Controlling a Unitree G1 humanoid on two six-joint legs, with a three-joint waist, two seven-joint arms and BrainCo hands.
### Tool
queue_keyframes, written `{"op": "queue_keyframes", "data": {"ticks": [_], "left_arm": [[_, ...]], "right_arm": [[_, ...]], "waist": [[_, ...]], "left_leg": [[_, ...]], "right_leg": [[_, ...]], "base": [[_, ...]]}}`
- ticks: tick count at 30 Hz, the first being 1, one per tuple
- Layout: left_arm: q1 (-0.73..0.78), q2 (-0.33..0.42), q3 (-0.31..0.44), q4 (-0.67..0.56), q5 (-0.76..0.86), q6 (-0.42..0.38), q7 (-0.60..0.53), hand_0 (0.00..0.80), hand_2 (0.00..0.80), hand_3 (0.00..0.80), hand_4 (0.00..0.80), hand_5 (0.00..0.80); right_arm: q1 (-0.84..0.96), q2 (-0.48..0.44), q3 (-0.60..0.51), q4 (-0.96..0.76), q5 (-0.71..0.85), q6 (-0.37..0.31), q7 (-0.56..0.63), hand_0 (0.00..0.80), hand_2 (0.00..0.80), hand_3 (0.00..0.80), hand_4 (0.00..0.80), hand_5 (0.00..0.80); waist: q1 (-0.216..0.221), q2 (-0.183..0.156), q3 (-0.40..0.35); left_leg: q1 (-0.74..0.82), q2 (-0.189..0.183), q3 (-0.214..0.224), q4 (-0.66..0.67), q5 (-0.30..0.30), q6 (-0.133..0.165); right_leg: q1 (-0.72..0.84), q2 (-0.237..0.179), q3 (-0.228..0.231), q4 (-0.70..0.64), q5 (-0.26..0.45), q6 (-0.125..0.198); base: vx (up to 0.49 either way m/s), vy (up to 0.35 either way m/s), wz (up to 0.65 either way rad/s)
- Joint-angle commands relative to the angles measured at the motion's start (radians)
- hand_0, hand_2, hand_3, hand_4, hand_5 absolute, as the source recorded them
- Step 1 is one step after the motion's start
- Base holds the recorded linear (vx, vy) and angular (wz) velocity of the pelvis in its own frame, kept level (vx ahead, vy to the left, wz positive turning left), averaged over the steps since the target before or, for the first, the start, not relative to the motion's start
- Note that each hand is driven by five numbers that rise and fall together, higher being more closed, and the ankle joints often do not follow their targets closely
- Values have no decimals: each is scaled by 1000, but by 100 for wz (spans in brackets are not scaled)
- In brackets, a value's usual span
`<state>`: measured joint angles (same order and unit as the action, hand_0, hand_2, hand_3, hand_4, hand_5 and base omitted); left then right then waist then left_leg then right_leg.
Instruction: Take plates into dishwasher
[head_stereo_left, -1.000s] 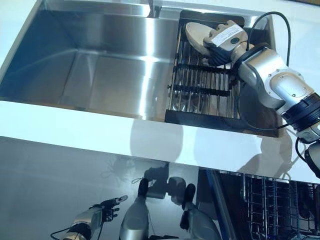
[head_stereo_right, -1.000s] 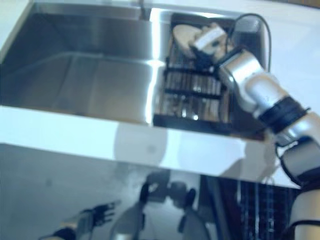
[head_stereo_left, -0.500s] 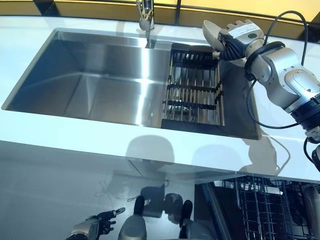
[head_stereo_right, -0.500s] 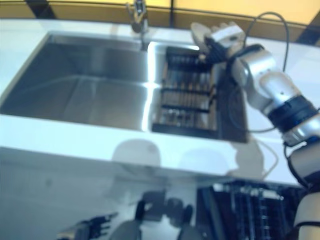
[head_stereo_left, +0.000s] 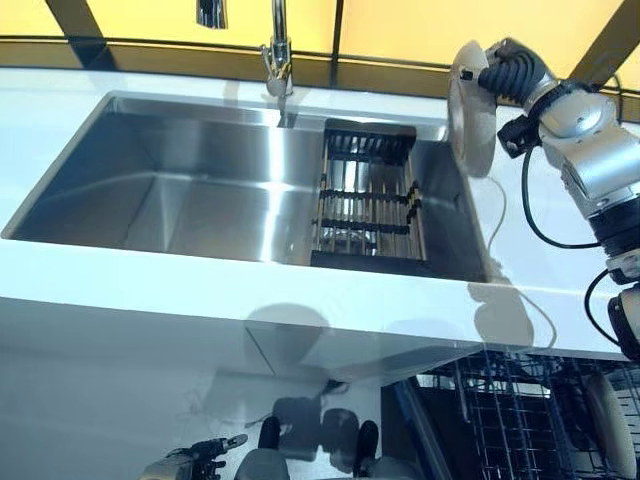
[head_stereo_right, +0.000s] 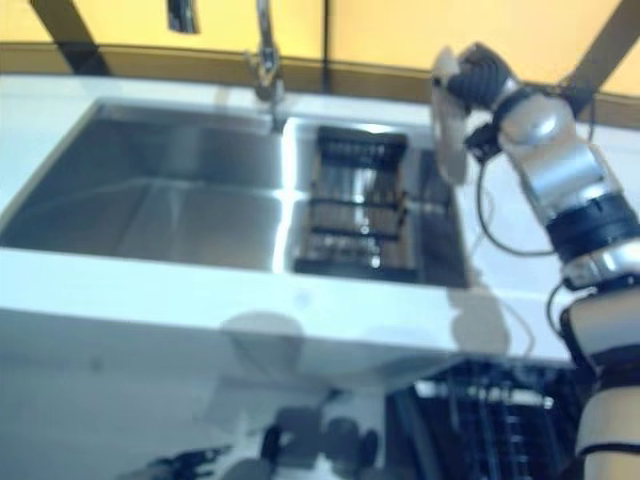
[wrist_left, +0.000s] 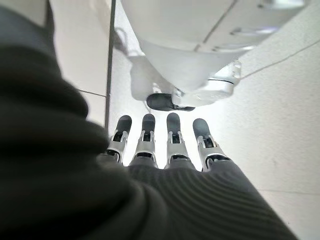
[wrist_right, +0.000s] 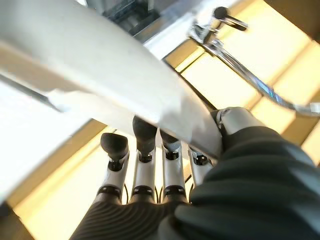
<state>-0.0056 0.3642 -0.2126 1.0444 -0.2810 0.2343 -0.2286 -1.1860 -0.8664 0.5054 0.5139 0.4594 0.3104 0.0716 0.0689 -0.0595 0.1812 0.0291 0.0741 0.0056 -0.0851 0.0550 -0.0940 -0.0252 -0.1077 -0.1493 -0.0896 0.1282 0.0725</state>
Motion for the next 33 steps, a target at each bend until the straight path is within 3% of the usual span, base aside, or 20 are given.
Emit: {"op": "queue_keyframes", "data": {"ticks": [1, 15, 19, 22, 33], "left_arm": [[-20, 24, -35, 89, 84, -29, -27, 0, 0, 0, 0, 0], [-6, 32, -73, 156, 165, -104, -71, 0, 0, 0, 0, 0], [-10, 30, -84, 154, 174, -103, -76, 0, 0, 0, 0, 0], [-13, 30, -94, 149, 194, -101, -75, 0, 0, 0, 0, 0], [-16, 23, -123, 145, 204, -112, -93, 0, 0, 0, 0, 0]], "right_arm": [[-26, -33, -71, 27, 131, -19, 1, 800, 800, 800, 800, 800], [160, -155, -270, 23, 528, 63, 73, 800, 800, 800, 800, 800], [204, -191, -310, 12, 551, 84, 92, 800, 800, 800, 800, 800], [269, -246, -360, 9, 548, 140, 149, 800, 800, 800, 800, 800], [427, -377, -487, 49, 512, 167, 268, 800, 800, 800, 800, 800]], "waist": [[-21, -17, -54], [-141, -23, -104], [-173, -20, -112], [-213, -19, -115], [-310, -4, -128]], "left_leg": [[48, -3, 61, -2, -59, 9], [120, 29, 165, -2, -84, 6], [131, 34, 189, -2, -89, 6], [142, 40, 217, -2, -94, 7], [170, 57, 299, -2, -105, 2]], "right_leg": [[64, -31, 47, 2, -61, 83], [62, 3, 144, 2, -54, 89], [55, 10, 167, 2, -52, 90], [47, 20, 196, 2, -49, 89], [14, 45, 265, 2, -30, 91]], "base": [[55, -22, -21], [69, -29, -30], [52, -20, -26], [53, -37, -20], [19, -27, -22]]}}
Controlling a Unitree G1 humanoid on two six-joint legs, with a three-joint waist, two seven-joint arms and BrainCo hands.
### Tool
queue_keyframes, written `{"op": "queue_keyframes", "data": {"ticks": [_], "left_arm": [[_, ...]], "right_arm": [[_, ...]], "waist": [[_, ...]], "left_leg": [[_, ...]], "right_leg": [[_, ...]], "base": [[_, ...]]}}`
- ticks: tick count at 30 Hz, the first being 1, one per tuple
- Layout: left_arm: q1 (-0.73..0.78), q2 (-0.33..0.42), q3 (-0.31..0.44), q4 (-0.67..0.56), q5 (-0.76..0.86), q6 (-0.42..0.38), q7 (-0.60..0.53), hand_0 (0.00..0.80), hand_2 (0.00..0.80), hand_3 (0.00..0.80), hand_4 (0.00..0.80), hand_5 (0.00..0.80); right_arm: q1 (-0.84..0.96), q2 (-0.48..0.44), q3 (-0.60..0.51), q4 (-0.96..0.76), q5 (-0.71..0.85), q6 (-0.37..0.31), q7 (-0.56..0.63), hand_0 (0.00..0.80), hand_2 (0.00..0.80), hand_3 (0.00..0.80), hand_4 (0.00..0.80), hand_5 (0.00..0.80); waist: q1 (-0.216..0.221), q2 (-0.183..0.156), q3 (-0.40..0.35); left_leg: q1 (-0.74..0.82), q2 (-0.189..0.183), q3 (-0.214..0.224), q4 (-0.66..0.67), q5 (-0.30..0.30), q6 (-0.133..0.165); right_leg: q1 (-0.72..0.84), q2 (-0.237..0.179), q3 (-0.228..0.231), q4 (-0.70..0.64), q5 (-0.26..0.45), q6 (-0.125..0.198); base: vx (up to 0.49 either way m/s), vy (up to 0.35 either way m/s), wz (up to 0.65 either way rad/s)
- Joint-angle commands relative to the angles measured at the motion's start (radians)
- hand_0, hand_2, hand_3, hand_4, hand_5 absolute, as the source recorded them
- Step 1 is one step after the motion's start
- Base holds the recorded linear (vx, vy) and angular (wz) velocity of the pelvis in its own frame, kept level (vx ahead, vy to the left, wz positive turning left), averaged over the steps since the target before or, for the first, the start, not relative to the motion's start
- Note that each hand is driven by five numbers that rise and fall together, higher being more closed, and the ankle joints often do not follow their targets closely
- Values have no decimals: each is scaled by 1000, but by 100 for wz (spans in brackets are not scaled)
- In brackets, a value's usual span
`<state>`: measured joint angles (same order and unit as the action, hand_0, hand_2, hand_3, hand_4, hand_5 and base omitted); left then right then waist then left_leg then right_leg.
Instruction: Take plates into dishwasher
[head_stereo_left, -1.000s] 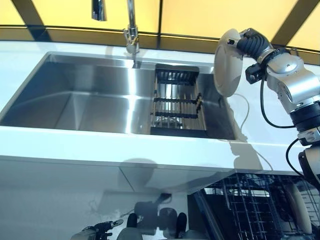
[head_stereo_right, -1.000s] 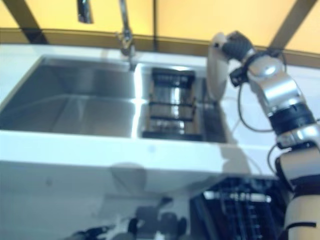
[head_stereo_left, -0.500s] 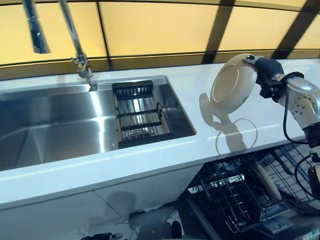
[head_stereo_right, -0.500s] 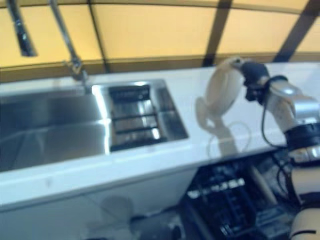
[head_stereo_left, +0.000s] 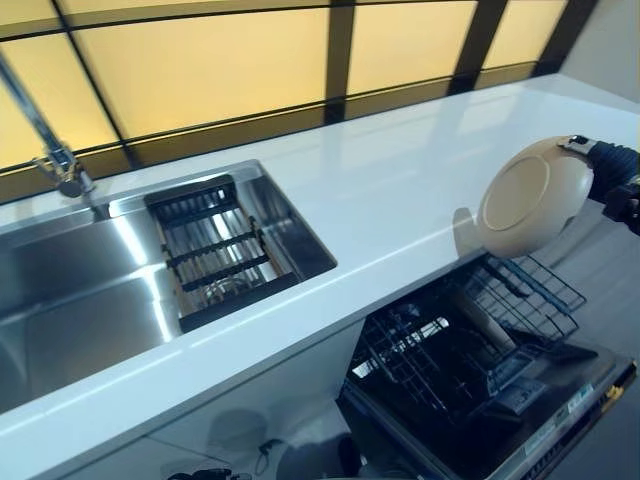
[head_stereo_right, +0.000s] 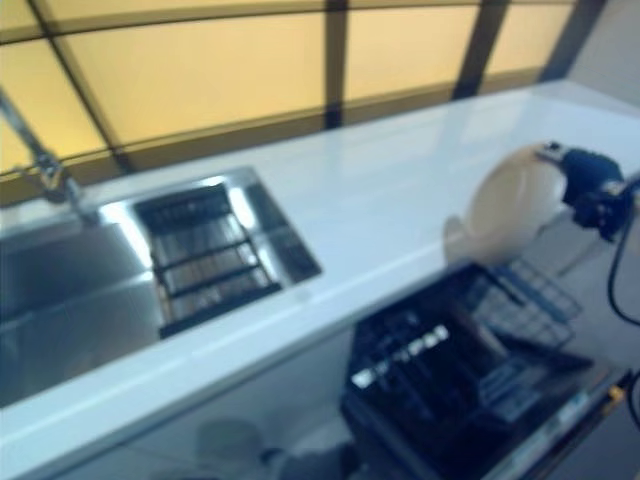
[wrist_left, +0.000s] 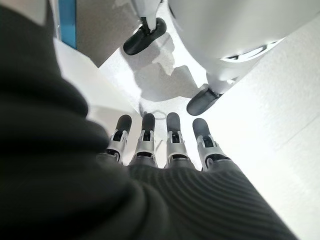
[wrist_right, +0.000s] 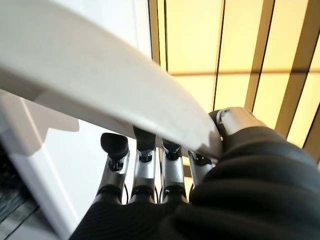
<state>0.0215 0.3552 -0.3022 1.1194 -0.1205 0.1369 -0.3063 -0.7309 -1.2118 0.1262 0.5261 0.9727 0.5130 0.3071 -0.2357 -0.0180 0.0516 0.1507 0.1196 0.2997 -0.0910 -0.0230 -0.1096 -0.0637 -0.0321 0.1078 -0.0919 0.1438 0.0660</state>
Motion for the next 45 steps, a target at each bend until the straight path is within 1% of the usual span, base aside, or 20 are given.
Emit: {"op": "queue_keyframes", "data": {"ticks": [1, 5, 10, 13, 17, 20, 25, 29, 32, 35, 37, 39, 40, 45], "left_arm": [[-45, 32, -35, 72, 44, -16, -17, 0, 0, 0, 0, 0], [-40, 33, -33, 78, 60, -24, -19, 0, 0, 0, 0, 0], [-32, 40, -26, 78, 76, -35, -16, 0, 0, 0, 0, 0], [-33, 44, -20, 79, 88, -44, -18, 0, 0, 0, 0, 0], [-34, 45, -18, 76, 94, -51, -16, 0, 0, 0, 0, 0], [-30, 47, -9, 73, 106, -58, -16, 0, 0, 0, 0, 0], [-19, 48, 7, 65, 126, -67, -17, 0, 0, 0, 0, 0], [-17, 50, 18, 63, 134, -71, -18, 0, 0, 0, 0, 0], [-14, 46, 26, 64, 143, -79, -16, 0, 0, 0, 0, 0], [-13, 42, 33, 59, 145, -78, -17, 0, 0, 0, 0, 0], [-12, 40, 39, 58, 151, -79, -17, 0, 0, 0, 0, 0], [-11, 39, 42, 56, 154, -78, -16, 0, 0, 0, 0, 0], [-11, 39, 44, 53, 156, -75, -16, 0, 0, 0, 0, 0], [-5, 39, 46, 50, 164, -77, -13, 0, 0, 0, 0, 0]], "right_arm": [[-15, -38, -121, 37, -4, -34, 36, 800, 800, 800, 800, 800], [40, -55, -172, 34, -3, -20, 47, 800, 800, 800, 800, 800], [128, -65, -244, 17, -10, -9, 62, 800, 800, 800, 800, 800], [194, -55, -295, 4, -24, -1, 82, 800, 800, 800, 800, 800], [260, -38, -332, -24, -42, 14, 113, 800, 800, 800, 800, 800], [315, -16, -350, -46, -112, 27, 171, 800, 800, 800, 800, 800], [368, 11, -316, -79, -263, 7, 269, 800, 800, 800, 800, 800], [366, 21, -277, -100, -340, 3, 353, 800, 800, 800, 800, 800], [346, 39, -218, -131, -392, -5, 398, 800, 800, 800, 800, 800], [338, 53, -184, -153, -430, -32, 414, 800, 800, 800, 800, 800], [332, 65, -163, -178, -458, -52, 441, 800, 800, 800, 800, 800], [326, 68, -151, -200, -470, -55, 459, 800, 800, 800, 800, 800], [328, 73, -144, -219, -488, -71, 479, 800, 800, 800, 800, 800], [309, 83, -100, -259, -492, -70, 530, 800, 800, 800, 800, 800]], "waist": [[-11, -45, 1], [-29, -41, 2], [-46, -34, 7], [-53, -30, 10], [-58, -27, 15], [-59, -25, 20], [-54, -22, 28], [-48, -20, 33], [-39, -20, 37], [-34, -20, 40], [-27, -20, 42], [-23, -21, 44], [-21, -22, 46], [-8, -28, 48]], "left_leg": [[49, 12, 10, 4, -27, 17], [51, 15, 26, 4, -28, 15], [51, 16, 35, 4, -28, 15], [51, 16, 35, 4, -29, 15], [52, 14, 34, 4, -30, 16], [50, 13, 34, 4, -30, 17], [51, 11, 30, 4, -29, 19], [49, 10, 27, 4, -25, 18], [46, 9, 20, 4, -22, 17], [43, 9, 16, 4, -19, 18], [39, 9, 14, 4, -16, 17], [36, 10, 10, 4, -14, 16], [34, 10, 7, 4, -13, 17], [30, 9, -4, 4, -10, 16]], "right_leg": [[49, -29, 10, 5, -43, 98], [36, -26, 15, 5, -36, 98], [26, -27, 21, 5, -29, 98], [19, -28, 22, 5, -24, 97], [13, -29, 23, 5, -19, 97], [9, -32, 20, 5, -16, 98], [5, -37, 16, 5, -10, 97], [5, -40, 9, 5, -8, 98], [4, -44, 1, 5, -7, 96], [6, -47, -5, 5, -8, 96], [7, -48, -9, 5, -8, 96], [7, -50, -14, 5, -9, 97], [7, -52, -17, 5, -9, 97], [9, -56, -23, 5, -9, 98]], "base": [[4, -48, -20], [0, -47, -22], [0, -23, -7], [-7, -13, -2], [0, 0, 0], [0, 0, 0], [0, 0, 0], [0, 0, 0], [0, 0, 0], [0, 0, 0], [0, 0, 0], [0, 0, 0], [-12, -3, 4], [1, -2, 5]]}}
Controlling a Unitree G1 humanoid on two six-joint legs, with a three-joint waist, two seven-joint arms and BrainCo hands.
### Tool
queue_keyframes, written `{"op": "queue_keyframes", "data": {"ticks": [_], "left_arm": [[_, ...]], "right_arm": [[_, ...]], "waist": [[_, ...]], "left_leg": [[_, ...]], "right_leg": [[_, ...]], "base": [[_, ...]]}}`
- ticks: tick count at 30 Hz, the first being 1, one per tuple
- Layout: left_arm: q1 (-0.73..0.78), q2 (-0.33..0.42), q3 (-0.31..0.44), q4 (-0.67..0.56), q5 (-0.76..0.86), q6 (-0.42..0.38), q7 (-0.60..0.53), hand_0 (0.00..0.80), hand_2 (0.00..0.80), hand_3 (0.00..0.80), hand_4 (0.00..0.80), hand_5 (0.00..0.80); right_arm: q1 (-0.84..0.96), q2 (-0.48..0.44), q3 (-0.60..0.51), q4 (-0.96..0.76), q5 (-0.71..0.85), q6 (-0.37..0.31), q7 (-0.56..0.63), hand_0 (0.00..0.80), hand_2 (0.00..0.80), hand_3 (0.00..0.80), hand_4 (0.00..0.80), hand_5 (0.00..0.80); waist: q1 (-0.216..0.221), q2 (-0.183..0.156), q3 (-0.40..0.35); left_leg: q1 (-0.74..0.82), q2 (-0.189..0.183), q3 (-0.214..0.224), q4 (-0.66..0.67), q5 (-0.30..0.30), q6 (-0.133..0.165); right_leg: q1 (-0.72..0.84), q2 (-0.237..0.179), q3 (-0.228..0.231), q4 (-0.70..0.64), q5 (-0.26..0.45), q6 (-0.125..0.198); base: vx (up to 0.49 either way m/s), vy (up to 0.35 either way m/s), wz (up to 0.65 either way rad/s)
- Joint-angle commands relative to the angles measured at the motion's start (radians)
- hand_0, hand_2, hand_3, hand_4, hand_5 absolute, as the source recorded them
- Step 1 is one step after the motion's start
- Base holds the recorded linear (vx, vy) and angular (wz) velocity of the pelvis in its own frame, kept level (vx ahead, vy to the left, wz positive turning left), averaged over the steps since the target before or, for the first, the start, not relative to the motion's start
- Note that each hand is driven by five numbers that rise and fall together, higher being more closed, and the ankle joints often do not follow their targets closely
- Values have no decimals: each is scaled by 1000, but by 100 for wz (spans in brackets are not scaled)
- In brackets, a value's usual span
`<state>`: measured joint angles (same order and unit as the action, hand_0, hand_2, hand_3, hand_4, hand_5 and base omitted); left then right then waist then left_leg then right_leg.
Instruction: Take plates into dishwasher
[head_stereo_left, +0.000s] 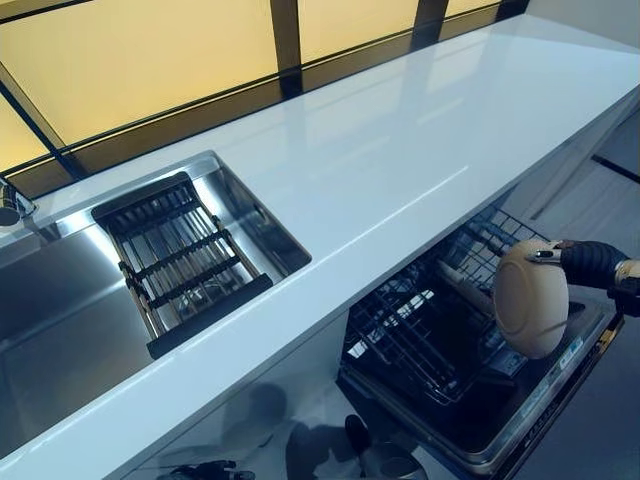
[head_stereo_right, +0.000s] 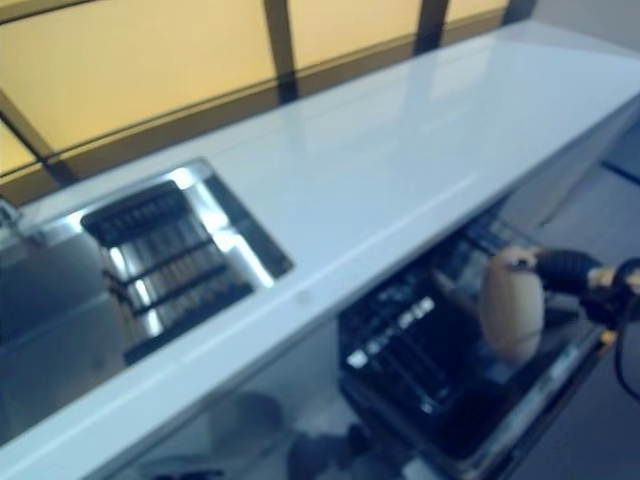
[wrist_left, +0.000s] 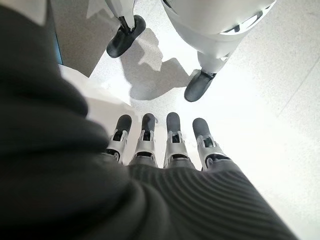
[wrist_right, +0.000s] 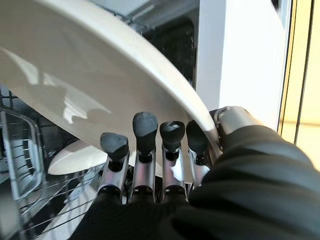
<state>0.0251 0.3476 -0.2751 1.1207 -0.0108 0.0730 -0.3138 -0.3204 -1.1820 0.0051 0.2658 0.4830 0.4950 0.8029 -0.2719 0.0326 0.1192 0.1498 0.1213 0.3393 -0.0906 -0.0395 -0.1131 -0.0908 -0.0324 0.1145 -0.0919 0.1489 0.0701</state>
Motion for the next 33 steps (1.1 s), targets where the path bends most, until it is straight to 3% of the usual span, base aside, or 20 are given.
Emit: {"op": "queue_keyframes", "data": {"ticks": [1, 15, 22, 33], "left_arm": [[-9, 47, 21, 49, 55, -13, -7, 0, 0, 0, 0, 0], [-9, 58, 20, 51, 53, -23, -8, 0, 0, 0, 0, 0], [-9, 59, 21, 55, 55, -22, -7, 0, 0, 0, 0, 0], [-13, 63, 32, 53, 31, -29, -3, 0, 0, 0, 0, 0]], "right_arm": [[-107, 53, 28, -9, 1, -47, 47, 800, 800, 800, 800, 800], [-130, 46, 127, -57, -32, -80, 235, 800, 800, 800, 800, 800], [-158, 60, 182, -65, -36, -56, 275, 800, 800, 800, 800, 800], [-176, 98, 229, -43, -126, -74, 287, 800, 800, 800, 800, 800]], "waist": [[30, -80, -19], [63, -88, -10], [84, -89, -5], [114, -76, 28]], "left_leg": [[31, 8, -46, 3, 6, 20], [24, 10, -71, 3, 13, 15], [16, 8, -94, 3, 16, 13], [0, 2, -135, 3, 25, 12]], "right_leg": [[36, -56, -31, 5, -15, 95], [49, -65, -48, 5, -19, 99], [54, -69, -59, 5, -22, 100], [65, -78, -76, 5, -29, 98]], "base": [[7, -3, 4], [2, -3, 3], [6, -13, 9], [-4, -18, 8]]}}
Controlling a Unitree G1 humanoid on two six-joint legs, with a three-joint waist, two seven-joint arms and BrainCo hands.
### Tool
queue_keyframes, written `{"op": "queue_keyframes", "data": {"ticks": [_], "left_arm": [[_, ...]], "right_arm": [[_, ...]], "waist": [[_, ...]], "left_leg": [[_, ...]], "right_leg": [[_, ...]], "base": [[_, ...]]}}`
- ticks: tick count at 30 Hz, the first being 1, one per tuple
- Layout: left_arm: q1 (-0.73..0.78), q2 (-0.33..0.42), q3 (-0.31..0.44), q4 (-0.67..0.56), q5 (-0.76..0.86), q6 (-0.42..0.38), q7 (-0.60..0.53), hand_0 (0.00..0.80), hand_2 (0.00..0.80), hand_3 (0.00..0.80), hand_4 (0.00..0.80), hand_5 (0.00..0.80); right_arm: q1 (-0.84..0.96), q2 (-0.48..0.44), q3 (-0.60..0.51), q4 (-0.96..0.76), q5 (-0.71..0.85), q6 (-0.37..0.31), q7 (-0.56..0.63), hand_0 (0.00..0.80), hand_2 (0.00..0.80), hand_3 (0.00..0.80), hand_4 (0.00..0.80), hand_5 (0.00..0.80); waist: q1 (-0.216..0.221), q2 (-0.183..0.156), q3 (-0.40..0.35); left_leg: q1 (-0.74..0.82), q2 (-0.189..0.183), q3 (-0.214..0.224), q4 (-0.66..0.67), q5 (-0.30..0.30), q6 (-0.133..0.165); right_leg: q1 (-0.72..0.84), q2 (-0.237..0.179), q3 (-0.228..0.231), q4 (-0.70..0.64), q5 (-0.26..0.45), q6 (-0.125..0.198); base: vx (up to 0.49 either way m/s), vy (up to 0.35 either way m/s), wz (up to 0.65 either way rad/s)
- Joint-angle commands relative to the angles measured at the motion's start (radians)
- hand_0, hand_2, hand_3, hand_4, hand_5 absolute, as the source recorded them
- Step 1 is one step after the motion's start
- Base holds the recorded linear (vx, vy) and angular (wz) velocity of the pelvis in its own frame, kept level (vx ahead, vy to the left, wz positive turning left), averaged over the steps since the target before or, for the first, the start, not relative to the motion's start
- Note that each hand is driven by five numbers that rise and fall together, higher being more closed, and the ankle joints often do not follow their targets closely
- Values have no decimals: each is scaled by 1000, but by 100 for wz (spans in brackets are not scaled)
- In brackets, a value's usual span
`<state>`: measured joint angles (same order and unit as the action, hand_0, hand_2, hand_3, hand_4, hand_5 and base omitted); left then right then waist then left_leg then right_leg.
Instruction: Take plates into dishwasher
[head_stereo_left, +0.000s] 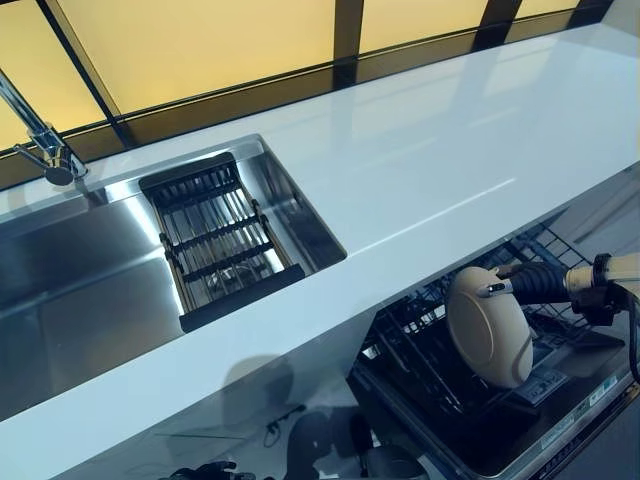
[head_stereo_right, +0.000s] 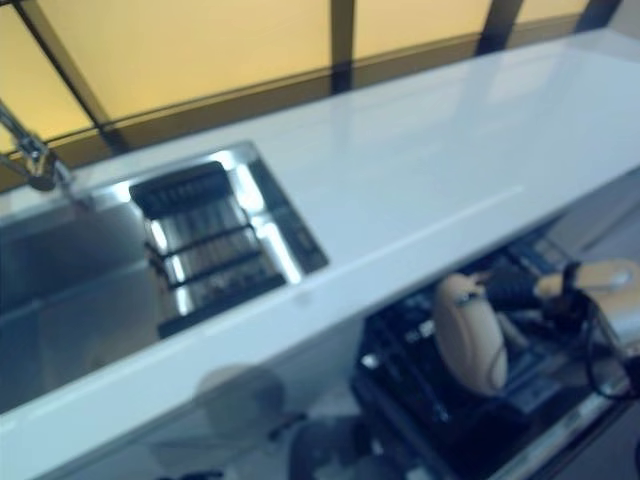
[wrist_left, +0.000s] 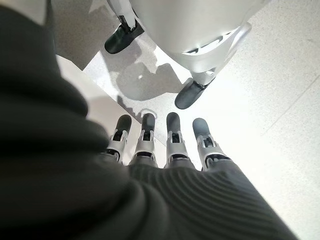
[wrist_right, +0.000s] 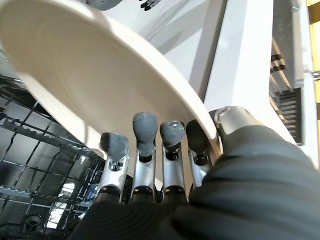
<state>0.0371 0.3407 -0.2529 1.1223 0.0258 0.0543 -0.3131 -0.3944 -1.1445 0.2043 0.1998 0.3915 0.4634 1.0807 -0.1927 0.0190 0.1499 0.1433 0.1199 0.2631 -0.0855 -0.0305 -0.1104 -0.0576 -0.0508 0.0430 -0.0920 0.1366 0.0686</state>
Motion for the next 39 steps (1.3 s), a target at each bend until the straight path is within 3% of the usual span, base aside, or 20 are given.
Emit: {"op": "queue_keyframes", "data": {"ticks": [1, 13, 26, 39], "left_arm": [[-26, 69, 10, 50, -6, -9, -4, 0, 0, 0, 0, 0], [-36, 66, 8, 21, -42, 13, 1, 0, 0, 0, 0, 0], [-57, 76, -10, -18, -51, 39, -16, 0, 0, 0, 0, 0], [-63, 74, -15, -25, -34, 27, -36, 0, 0, 0, 0, 0]], "right_arm": [[-104, 64, 34, 26, -42, -43, 6, 800, 800, 800, 800, 800], [-130, 144, 89, 142, -188, -19, 62, 800, 800, 800, 800, 800], [-157, 171, 110, 369, -273, -100, 154, 800, 800, 800, 800, 800], [-110, 202, 46, 628, -374, -200, 187, 800, 800, 800, 800, 800]], "waist": [[36, -62, -1], [66, -37, 33], [88, -18, 44], [106, 19, 58]], "left_leg": [[5, 4, -62, -2, 17, 9], [-20, 1, -100, -2, 33, 6], [-27, -6, -115, -2, 37, 3], [-28, -6, -120, -2, 42, -1]], "right_leg": [[32, -60, -5, 5, -17, 99], [34, -70, -24, 5, -23, 96], [36, -84, -33, 5, -25, 97], [40, -95, -38, 5, -28, 98]], "base": [[-15, -18, 3], [-21, -5, 8], [-11, 1, 2], [-16, 0, 2]]}}
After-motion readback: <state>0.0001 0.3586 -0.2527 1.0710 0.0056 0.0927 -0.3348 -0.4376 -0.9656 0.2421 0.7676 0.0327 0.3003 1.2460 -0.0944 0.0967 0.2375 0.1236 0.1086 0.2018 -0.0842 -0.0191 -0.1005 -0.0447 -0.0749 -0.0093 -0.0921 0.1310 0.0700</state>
